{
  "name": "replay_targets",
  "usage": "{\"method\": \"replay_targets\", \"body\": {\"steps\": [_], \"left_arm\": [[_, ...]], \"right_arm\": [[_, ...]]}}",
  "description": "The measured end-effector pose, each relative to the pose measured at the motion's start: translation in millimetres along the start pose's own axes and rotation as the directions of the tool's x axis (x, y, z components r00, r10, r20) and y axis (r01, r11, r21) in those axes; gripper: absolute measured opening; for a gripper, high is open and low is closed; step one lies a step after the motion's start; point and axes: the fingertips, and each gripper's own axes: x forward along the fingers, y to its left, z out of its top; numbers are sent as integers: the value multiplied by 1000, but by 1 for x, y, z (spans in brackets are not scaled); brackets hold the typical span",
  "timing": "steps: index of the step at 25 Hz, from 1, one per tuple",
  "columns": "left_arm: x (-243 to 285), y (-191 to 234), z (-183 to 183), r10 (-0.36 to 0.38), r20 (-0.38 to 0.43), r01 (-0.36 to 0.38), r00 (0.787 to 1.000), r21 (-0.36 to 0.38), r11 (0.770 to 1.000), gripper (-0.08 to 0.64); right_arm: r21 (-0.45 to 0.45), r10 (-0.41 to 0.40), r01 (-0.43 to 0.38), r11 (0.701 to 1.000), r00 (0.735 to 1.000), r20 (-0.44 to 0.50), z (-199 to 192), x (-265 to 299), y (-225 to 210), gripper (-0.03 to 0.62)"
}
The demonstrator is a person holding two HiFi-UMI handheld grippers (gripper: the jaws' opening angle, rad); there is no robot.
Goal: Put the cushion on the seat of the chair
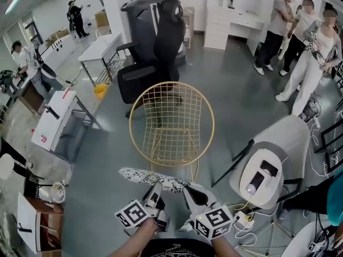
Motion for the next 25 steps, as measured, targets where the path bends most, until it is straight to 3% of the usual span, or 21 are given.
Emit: {"method": "replay_targets", "body": {"steps": [11,25], "left_arm": [[19,-15,-5,22,49,-23,999,31,999,23],[61,0,2,30,30,-29,999,-16,999,23]], "right_arm": [[-21,83,-83,996,996,13,11,-8,-21,-2],[-35,36,-36,999,999,-13,22,15,-55,-2]]}}
